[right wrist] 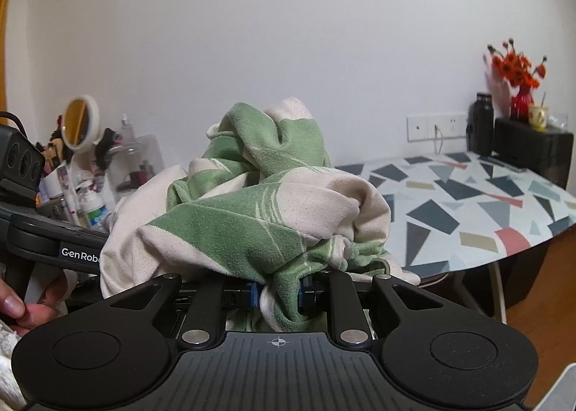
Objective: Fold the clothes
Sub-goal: 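Carry the shirt with both grippers across the room toward the patterned table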
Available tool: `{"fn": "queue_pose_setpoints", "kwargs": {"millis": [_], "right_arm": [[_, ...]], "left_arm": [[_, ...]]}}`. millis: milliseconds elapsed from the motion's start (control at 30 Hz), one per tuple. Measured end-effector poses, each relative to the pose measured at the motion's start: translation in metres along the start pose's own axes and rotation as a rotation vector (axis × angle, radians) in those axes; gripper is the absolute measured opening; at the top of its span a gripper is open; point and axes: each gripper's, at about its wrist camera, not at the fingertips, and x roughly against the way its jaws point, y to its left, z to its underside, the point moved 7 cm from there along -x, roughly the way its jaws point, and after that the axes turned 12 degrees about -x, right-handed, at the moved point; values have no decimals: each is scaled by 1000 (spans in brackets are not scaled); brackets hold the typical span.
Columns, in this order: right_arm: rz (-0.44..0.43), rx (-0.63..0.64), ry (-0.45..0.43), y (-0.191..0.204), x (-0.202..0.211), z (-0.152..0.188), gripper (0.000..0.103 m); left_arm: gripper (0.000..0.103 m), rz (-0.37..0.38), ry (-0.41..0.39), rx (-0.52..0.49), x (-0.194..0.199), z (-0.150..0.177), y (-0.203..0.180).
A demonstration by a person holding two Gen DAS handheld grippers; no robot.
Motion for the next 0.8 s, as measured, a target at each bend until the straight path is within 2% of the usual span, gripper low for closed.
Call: {"fn": "queue_pose_setpoints", "kwargs": {"millis": [100, 200, 367, 467, 633, 800], "right_arm": [[-37, 6, 8, -49, -23, -20, 18], [-71, 35, 20, -97, -43, -50, 18], [-128, 74, 49, -169, -62, -121, 18], [-176, 100, 59, -201, -82, -160, 18], [-216, 92, 64, -232, -125, -192, 18], [-236, 15, 113, -265, -185, -201, 18]], "left_arm": [[13, -36, -16, 20, -39, -21, -10], [13, -81, -36, 84, -82, -50, -23], [13, -131, -112, 126, -134, -109, -46], [13, -171, -137, 150, -158, -136, -47], [12, -218, -123, 156, -200, -165, -30], [12, -206, -70, 145, -249, -183, -1]]}}
